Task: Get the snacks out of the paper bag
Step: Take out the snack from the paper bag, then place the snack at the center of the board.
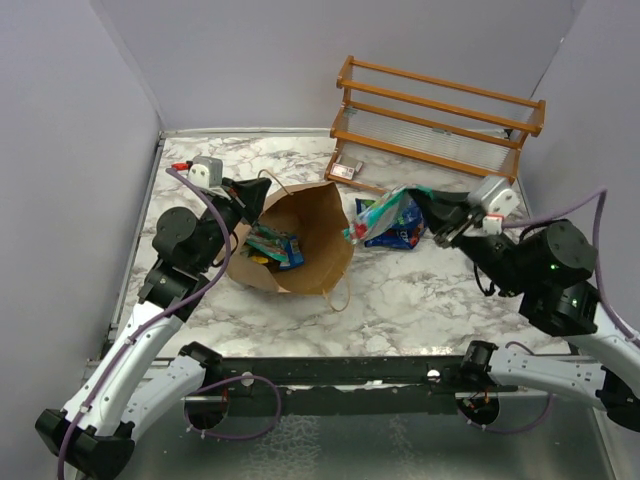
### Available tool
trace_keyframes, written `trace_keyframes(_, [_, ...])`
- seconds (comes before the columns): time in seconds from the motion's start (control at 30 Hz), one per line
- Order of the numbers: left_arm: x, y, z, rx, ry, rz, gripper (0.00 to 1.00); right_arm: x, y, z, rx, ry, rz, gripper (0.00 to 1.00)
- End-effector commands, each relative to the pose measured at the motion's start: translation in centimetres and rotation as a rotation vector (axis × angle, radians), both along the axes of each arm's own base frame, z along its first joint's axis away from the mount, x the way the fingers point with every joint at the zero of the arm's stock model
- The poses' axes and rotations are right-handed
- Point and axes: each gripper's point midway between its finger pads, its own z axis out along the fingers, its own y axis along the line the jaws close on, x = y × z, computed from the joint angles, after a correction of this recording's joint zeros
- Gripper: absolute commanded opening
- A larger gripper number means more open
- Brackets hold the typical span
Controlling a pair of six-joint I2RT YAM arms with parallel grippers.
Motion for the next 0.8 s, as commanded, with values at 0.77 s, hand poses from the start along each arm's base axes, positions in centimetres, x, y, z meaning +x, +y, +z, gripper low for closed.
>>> trace_keyframes(0.77, [0.1,0.9,2.1,0.016,-0.054,0.048,0.00,4.7,-2.1,-27.8,-0.027,0.953,-0.442,0.01])
